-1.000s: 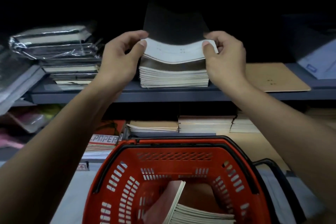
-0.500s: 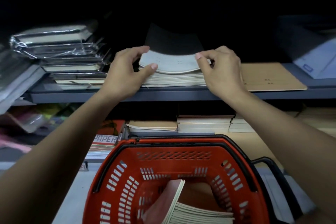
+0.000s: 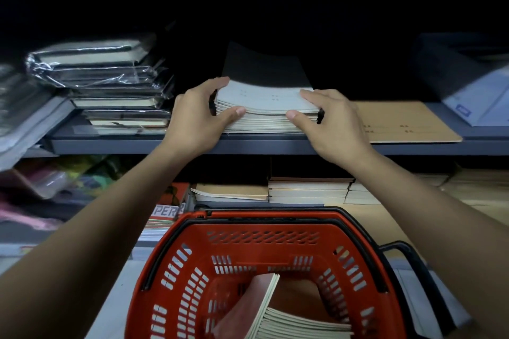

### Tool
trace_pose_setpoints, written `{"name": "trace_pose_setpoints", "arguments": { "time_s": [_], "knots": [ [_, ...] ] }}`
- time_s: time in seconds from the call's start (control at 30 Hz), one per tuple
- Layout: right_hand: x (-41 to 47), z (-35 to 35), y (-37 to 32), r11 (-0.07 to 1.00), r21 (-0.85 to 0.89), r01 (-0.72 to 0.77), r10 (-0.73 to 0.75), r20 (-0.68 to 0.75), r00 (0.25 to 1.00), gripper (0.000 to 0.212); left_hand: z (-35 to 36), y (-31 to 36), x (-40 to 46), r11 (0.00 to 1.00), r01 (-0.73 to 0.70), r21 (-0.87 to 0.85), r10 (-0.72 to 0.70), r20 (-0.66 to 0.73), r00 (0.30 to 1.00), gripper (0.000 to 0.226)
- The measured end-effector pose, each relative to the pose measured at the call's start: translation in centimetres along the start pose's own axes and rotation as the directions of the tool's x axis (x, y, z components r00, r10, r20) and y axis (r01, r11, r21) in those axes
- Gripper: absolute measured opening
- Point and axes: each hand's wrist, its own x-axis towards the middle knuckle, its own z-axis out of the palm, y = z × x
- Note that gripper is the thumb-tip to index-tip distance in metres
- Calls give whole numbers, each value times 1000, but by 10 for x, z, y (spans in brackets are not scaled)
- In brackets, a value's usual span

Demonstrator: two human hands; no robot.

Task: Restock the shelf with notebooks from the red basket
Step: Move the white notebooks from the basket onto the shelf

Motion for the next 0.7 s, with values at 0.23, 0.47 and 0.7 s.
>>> {"name": "trace_pose_setpoints", "arguments": {
  "time_s": [0.23,0.47,0.7],
  "knots": [
    [-1,2,-4,1000,11,-21,21,-34,999,62,5,-5,2,999,5,-51,-9,-66,998,69],
    [-1,0,-8,1000,3,-23,23,-48,999,61,8,-4,-2,996,7,-93,-14,-82,996,64],
    [-2,1,-9,999,-17,-51,50,-58,997,61,6,0,-9,996,4,-87,-14,-111,994,56]
  ]
}}
